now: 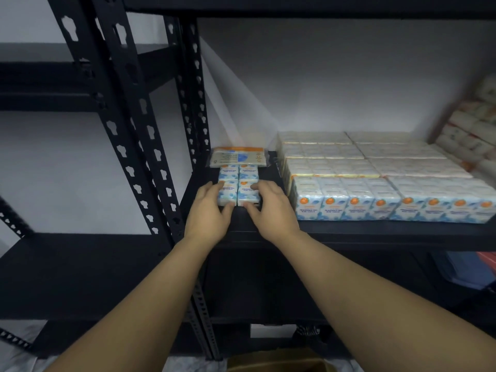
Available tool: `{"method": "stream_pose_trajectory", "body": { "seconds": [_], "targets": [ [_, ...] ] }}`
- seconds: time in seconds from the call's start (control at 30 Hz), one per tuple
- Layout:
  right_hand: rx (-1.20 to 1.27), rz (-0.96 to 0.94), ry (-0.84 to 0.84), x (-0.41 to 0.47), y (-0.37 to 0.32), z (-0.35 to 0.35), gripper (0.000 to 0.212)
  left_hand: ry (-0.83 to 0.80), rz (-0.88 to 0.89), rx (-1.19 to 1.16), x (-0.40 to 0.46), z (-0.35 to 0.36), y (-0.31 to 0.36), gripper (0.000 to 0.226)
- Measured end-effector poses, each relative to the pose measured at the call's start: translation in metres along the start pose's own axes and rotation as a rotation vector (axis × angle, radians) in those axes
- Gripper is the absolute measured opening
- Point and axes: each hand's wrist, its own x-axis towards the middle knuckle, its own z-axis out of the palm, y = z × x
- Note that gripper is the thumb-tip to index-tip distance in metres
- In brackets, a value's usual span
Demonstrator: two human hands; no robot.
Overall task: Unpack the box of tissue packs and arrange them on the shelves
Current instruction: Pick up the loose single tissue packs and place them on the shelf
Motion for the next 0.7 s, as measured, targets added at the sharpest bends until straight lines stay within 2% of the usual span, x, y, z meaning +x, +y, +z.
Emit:
{"method": "stream_pose_trajectory", "body": {
  "seconds": [0.3,0.43,0.7],
  "targets": [
    [0.131,-0.034,0.078,-0.022,-0.018,-0.074,0.031,0.026,0.083,0.059,-0.022,-0.021,0.065,0.052],
    [0.089,0.011,0.055,-0.053,0.010,-0.120,0.031,-0.024,0.094,0.080,-0.047,-0.012,0.093,0.050],
    [-0.005,0.087,-0.025,-0.135,0.084,-0.217,0.042,-0.138,0.090,0.146,-0.116,0.008,0.151,0.066]
  ]
}}
